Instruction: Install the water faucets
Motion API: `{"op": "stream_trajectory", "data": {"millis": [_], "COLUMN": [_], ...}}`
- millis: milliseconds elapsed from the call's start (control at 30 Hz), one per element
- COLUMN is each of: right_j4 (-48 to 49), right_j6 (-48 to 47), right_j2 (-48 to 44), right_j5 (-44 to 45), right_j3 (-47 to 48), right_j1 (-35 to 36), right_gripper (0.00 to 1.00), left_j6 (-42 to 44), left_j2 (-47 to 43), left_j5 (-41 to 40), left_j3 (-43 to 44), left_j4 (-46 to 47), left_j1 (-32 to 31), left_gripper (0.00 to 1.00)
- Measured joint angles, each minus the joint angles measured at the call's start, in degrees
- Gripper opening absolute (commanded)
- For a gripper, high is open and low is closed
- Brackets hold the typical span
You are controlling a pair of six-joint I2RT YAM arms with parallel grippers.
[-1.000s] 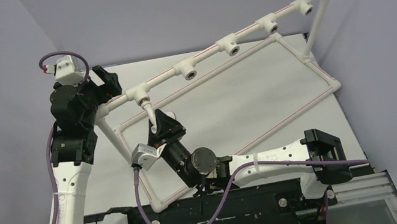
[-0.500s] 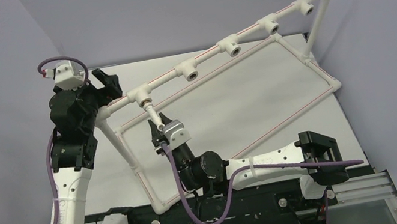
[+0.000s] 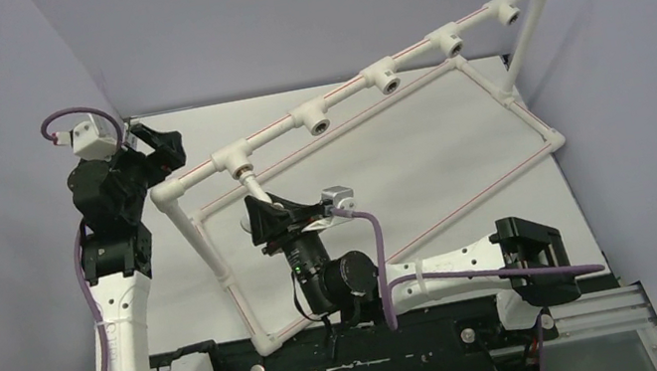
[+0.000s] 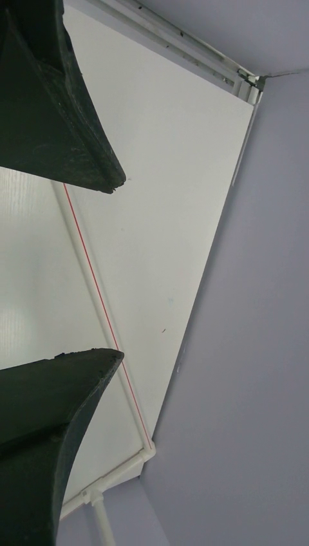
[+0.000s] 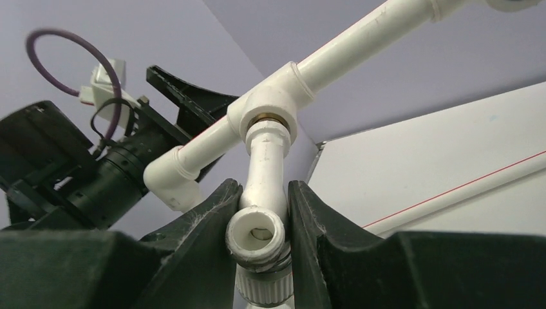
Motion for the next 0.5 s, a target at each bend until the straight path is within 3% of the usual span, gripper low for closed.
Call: {"op": "stream_trajectory", "data": {"millis": [500], "right_j4": [-2.9], "right_j6": [36.0], "right_j2": [-1.0], "right_j5": [2.9], "right_j3": [-1.8], "right_j1": [-0.5], "right_gripper": [0.00], "left_j6": [-1.0], "left_j2": [0.3], "left_j5": [2.6], "left_j3": [-0.9], "left_j4": [0.8], "left_j1": [0.4], "left_gripper": [0.89]}}
